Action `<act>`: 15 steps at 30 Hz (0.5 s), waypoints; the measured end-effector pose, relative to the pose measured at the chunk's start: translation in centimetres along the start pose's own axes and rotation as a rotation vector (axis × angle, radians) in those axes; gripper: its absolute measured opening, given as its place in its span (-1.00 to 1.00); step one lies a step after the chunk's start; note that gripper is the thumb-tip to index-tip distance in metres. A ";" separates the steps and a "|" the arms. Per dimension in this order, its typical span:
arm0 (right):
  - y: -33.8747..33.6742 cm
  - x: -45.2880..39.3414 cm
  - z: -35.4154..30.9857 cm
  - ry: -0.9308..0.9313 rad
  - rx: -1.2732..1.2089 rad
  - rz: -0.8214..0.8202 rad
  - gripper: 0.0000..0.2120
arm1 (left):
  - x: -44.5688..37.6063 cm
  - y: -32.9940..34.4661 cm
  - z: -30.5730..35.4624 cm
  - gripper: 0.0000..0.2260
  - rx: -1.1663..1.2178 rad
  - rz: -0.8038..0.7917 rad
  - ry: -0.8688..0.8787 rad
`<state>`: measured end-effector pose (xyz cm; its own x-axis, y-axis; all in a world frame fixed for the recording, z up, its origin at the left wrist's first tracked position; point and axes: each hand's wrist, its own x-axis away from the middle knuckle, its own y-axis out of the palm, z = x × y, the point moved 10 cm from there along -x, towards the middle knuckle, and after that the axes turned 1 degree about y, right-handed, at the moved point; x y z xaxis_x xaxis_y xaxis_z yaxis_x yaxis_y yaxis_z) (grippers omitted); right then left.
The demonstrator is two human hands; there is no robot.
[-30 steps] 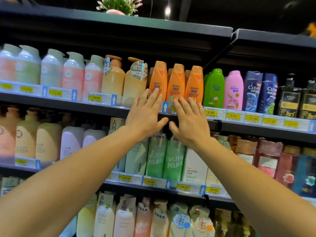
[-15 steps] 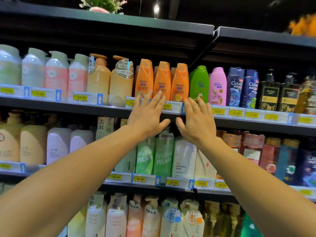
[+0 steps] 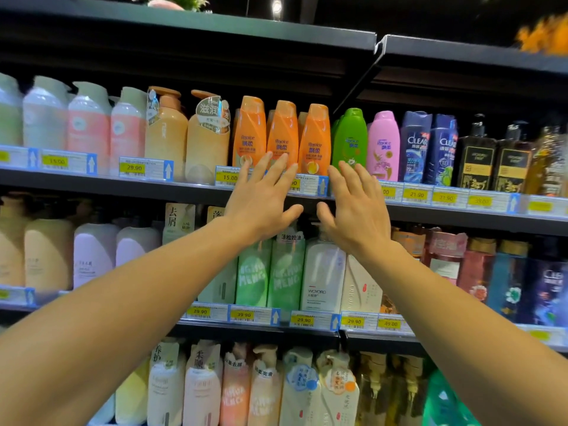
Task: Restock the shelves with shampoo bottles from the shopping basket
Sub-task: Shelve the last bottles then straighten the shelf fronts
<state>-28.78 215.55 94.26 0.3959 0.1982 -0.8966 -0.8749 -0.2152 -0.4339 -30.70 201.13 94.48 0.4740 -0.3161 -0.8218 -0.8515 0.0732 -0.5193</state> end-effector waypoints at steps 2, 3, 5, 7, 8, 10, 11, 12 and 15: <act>-0.5 0.2 2.0 0.057 0.015 0.006 -0.35 | -0.5 0.0 1.3 -0.30 0.023 0.008 0.022; -0.5 0.3 3.0 0.087 0.026 -0.008 -0.35 | -0.7 0.1 2.0 -0.30 0.035 0.005 0.032; -0.1 0.6 4.5 0.119 0.042 -0.054 -0.34 | -1.3 0.4 3.7 -0.30 0.044 -0.002 0.058; 0.5 0.8 5.0 0.107 0.057 -0.093 -0.33 | -1.9 0.6 5.1 -0.30 0.040 -0.004 0.079; 0.7 0.9 5.0 0.094 0.066 -0.104 -0.33 | -2.2 0.6 5.6 -0.31 0.044 -0.003 0.085; 0.8 0.8 5.2 0.086 0.074 -0.114 -0.33 | -2.7 0.6 6.4 -0.31 0.051 0.002 0.095; 0.9 0.8 5.3 0.087 0.072 -0.117 -0.34 | -2.9 0.6 6.7 -0.32 0.051 0.004 0.098; 0.9 0.7 5.4 0.086 0.068 -0.118 -0.34 | -3.0 0.5 7.0 -0.32 0.050 0.005 0.100; 0.4 0.8 5.8 0.066 0.044 -0.098 -0.35 | -3.4 0.5 7.4 -0.33 0.045 0.001 0.098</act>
<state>-30.41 221.15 93.88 0.4967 0.1530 -0.8543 -0.8417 -0.1554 -0.5171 -31.07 209.24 95.25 0.4473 -0.4065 -0.7967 -0.8398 0.1154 -0.5305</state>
